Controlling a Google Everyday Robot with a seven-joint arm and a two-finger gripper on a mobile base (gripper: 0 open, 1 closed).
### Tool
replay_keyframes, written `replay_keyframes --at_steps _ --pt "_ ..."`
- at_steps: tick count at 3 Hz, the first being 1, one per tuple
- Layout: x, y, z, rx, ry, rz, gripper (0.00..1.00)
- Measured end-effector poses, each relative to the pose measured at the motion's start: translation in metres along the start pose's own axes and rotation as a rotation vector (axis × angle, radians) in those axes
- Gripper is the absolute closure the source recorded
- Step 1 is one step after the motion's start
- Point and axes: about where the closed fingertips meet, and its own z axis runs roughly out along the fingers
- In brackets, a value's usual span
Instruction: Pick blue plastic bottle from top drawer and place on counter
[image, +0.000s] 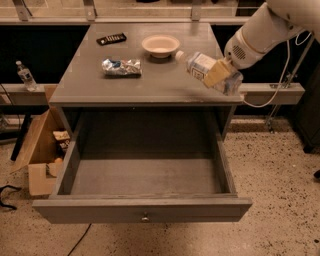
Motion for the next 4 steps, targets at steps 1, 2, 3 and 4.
replay_keyframes --at_steps 1,2,3,4 --pt "-0.024 -0.031 0.019 0.010 -0.045 0.095 1.00" --pt "-0.039 -0.047 0.037 0.001 -0.066 0.161 1.00" --pt "-0.050 -0.053 0.054 -0.030 -0.077 0.208 0.74" --pt "-0.052 -0.056 0.065 -0.052 -0.081 0.238 0.50"
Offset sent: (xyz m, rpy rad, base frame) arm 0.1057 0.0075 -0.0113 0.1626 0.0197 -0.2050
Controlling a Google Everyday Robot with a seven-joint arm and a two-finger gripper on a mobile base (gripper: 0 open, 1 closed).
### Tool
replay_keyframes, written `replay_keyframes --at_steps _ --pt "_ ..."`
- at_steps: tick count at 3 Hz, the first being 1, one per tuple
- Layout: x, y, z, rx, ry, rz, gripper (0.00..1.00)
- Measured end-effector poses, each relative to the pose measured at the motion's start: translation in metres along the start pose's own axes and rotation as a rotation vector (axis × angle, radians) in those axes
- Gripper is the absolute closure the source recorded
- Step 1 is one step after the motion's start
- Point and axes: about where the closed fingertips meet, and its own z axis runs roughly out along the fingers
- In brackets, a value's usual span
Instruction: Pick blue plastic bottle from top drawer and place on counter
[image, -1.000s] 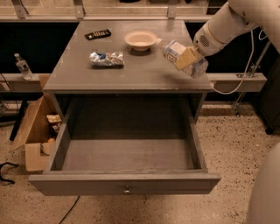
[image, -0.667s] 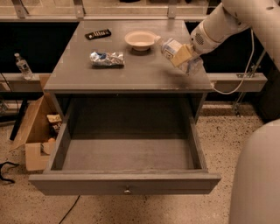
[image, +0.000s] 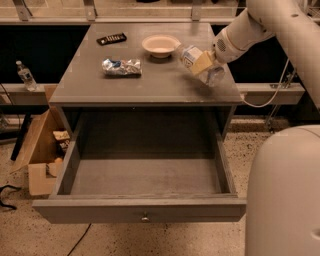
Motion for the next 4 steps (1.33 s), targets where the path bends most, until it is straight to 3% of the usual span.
replay_keyframes --at_steps 2,3,4 --pt "-0.001 -0.004 0.013 -0.025 -0.002 0.024 0.03" --pt "0.000 -0.005 -0.003 0.000 -0.056 0.027 0.00" --pt "0.009 -0.001 -0.042 0.035 -0.104 0.010 0.00"
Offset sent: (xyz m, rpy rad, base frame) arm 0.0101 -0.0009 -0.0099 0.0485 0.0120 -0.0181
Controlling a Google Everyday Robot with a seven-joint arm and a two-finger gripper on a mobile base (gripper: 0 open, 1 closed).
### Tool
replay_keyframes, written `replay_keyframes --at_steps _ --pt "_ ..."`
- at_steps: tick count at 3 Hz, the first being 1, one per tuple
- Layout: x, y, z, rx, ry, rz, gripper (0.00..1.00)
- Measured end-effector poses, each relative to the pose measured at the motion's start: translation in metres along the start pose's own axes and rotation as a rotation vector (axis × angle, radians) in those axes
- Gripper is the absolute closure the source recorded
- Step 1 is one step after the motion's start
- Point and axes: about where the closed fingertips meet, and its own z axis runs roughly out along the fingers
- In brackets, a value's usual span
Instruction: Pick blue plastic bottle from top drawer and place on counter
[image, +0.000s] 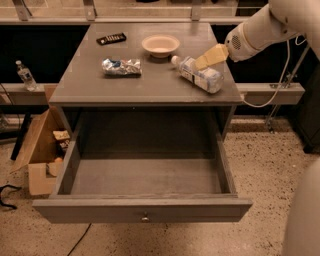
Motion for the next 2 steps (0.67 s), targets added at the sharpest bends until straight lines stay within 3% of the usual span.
replay_keyframes --at_steps 1,2 --pt "0.021 0.005 -0.060 0.052 -0.029 -0.033 0.00" --pt "0.048 0.010 -0.134 0.111 -0.104 -0.070 0.00"
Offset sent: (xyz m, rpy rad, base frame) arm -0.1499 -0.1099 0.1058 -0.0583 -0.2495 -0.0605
